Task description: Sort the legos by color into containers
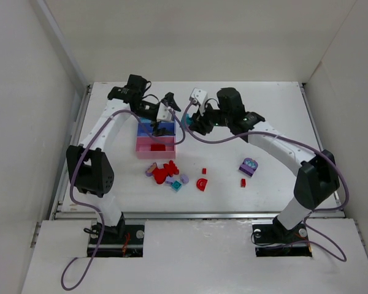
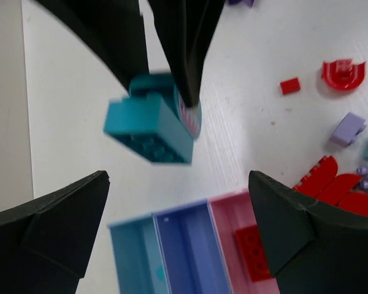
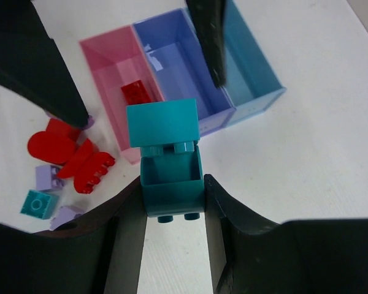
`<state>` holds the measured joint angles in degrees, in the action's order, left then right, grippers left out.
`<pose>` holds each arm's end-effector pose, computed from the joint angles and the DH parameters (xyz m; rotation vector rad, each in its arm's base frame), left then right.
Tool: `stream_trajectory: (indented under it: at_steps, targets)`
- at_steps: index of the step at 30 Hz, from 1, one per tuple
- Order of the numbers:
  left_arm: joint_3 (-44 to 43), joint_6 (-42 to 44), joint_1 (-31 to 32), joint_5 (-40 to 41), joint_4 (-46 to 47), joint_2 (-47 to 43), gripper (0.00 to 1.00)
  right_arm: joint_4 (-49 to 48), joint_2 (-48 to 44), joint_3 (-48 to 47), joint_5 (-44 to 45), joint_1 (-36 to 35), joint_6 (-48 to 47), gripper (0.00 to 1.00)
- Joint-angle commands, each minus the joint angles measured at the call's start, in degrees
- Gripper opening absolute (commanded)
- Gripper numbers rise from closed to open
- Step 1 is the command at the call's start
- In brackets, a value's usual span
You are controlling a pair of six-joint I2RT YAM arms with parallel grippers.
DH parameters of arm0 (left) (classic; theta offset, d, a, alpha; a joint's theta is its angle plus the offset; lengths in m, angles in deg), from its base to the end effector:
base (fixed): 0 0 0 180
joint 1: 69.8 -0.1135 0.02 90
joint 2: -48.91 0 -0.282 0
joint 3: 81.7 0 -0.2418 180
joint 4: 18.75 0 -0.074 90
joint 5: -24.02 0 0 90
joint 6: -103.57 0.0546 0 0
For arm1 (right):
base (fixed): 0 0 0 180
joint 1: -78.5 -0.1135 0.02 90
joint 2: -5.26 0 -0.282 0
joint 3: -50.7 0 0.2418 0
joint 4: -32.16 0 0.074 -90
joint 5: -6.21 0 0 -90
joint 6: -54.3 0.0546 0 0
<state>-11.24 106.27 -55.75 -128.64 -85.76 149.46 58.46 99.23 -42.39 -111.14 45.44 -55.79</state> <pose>0.3403 -0.1352 0.3445 1.8014 0.9072 -0.5748 0.3134 0.2339 0.3352 -1.1738 1.6747 0.6285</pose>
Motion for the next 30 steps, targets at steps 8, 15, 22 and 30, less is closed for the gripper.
stream_trajectory:
  at_steps: [8, 15, 22, 30]
  targets:
    - [-4.9, -8.1, 3.4, -7.7, 2.2, -0.2, 0.87, -2.9, -3.7, 2.2, -4.6, -2.0, -1.3, 0.0]
    - [-4.9, -10.7, 4.0, -7.7, 2.2, 0.3, 0.69, -2.9, -4.2, 2.2, -4.6, -2.5, -1.3, 0.0]
    - [-4.9, -14.2, 5.1, -7.0, 2.2, 0.3, 0.4, -2.9, -4.2, 2.2, -4.6, -2.5, -1.3, 0.0]
    - [-5.5, -17.4, 3.2, -6.5, 2.2, 0.9, 0.0, -2.9, -4.8, 4.4, -1.7, -2.5, -1.3, 0.0]
